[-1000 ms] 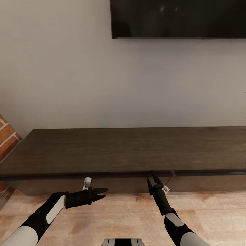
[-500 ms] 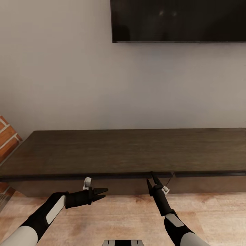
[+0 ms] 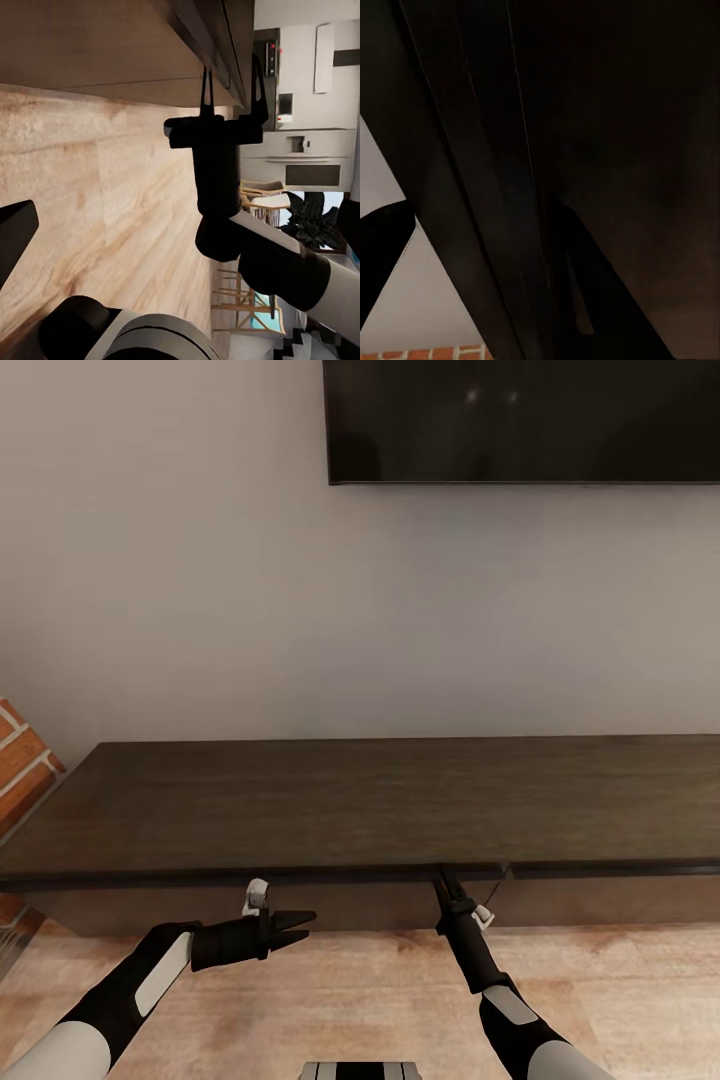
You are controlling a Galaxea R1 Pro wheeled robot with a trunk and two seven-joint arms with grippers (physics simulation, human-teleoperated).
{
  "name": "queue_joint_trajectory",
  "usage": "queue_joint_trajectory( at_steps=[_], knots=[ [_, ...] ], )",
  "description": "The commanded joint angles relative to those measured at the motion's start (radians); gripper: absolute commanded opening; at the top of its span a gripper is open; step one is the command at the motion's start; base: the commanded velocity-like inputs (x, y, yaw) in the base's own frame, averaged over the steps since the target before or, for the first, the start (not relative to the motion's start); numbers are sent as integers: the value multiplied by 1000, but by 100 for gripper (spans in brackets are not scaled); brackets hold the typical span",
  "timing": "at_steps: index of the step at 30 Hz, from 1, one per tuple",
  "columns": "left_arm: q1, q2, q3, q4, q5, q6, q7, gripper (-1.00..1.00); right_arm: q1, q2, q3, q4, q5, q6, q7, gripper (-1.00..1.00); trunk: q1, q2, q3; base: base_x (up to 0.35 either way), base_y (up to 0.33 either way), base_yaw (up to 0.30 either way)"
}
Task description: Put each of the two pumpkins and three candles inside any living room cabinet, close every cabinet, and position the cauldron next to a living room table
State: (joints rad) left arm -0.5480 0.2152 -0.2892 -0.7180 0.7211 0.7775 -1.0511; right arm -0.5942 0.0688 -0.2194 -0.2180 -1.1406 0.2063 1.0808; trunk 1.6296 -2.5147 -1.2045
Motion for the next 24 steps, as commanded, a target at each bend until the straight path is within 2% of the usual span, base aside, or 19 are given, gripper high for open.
queue_joint_trajectory(
  at_steps=[1,24],
  knots=[
    [-1,1,-4,0,8,6,0,100,-1,0,-14,-11,-13,18,8,-100,0,0,-1,0,0,0],
    [-1,1,-4,0,8,6,0,100,-1,-1,-14,-11,-13,21,10,-100,0,0,-1,-24,0,0]
  ],
)
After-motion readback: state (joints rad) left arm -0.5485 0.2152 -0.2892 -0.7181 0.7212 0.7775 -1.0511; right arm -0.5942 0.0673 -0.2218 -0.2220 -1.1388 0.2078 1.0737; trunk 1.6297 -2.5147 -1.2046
